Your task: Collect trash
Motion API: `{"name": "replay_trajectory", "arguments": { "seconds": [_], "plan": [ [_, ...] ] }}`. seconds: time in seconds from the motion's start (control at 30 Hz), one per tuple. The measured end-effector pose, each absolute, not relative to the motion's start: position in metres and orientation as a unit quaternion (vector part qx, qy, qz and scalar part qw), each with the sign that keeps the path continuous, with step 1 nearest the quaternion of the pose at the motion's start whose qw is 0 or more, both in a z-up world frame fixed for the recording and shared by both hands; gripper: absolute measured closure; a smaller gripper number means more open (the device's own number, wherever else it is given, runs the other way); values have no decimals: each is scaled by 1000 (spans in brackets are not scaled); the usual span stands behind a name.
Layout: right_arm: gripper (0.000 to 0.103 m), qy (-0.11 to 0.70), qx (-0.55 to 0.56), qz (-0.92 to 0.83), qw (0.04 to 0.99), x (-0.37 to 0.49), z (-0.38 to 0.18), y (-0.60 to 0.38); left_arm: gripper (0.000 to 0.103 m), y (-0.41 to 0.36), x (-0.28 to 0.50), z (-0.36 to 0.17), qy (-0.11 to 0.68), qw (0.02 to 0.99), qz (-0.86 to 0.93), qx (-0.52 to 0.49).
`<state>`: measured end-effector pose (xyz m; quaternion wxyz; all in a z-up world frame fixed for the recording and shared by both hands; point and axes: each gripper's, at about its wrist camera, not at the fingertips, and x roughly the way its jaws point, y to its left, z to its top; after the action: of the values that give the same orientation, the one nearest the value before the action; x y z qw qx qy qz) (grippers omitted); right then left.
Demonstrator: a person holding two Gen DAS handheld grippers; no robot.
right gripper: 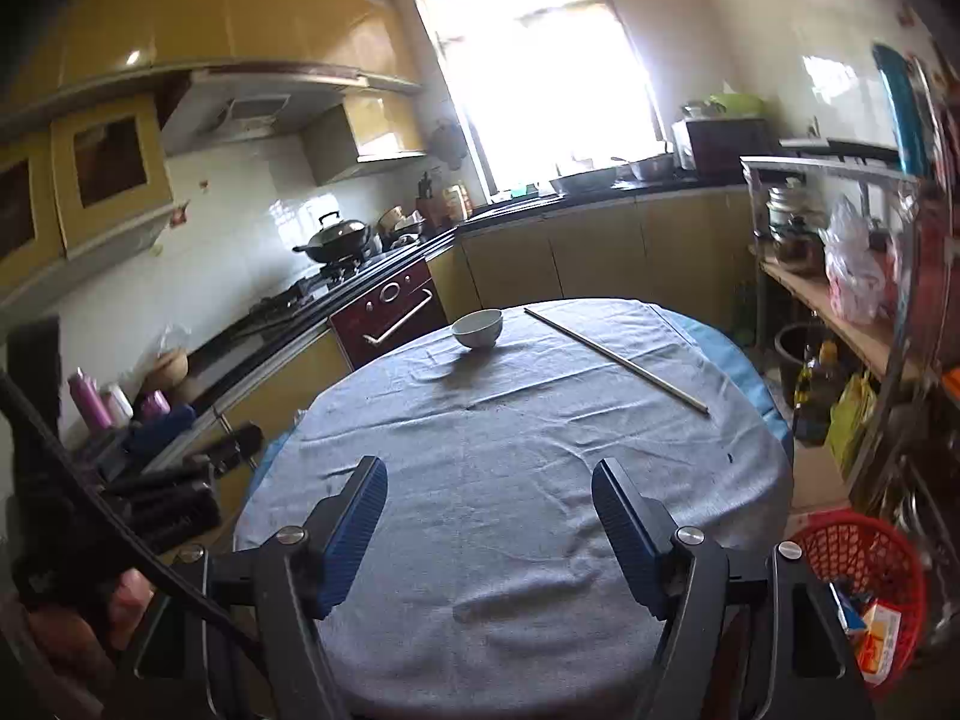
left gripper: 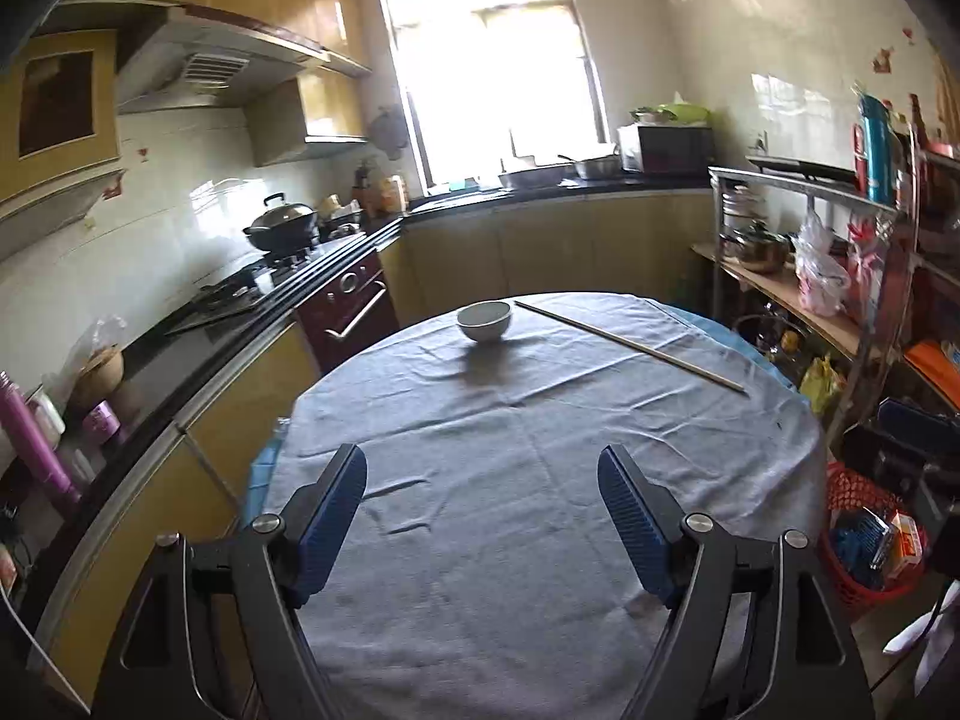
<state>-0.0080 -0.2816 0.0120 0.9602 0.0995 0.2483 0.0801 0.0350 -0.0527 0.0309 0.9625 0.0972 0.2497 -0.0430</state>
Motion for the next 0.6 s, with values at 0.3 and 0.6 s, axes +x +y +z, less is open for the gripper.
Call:
{"name": "replay_trajectory", "arguments": {
  "seconds": [0.3,0.6],
  "plan": [
    [25,238,72,85,965,-10,33,-245,18,-22,13,42,228,971,2,72],
    [22,245,96,129,956,-14,36,-235,18,1,-9,57,206,976,20,67]
  ]
}}
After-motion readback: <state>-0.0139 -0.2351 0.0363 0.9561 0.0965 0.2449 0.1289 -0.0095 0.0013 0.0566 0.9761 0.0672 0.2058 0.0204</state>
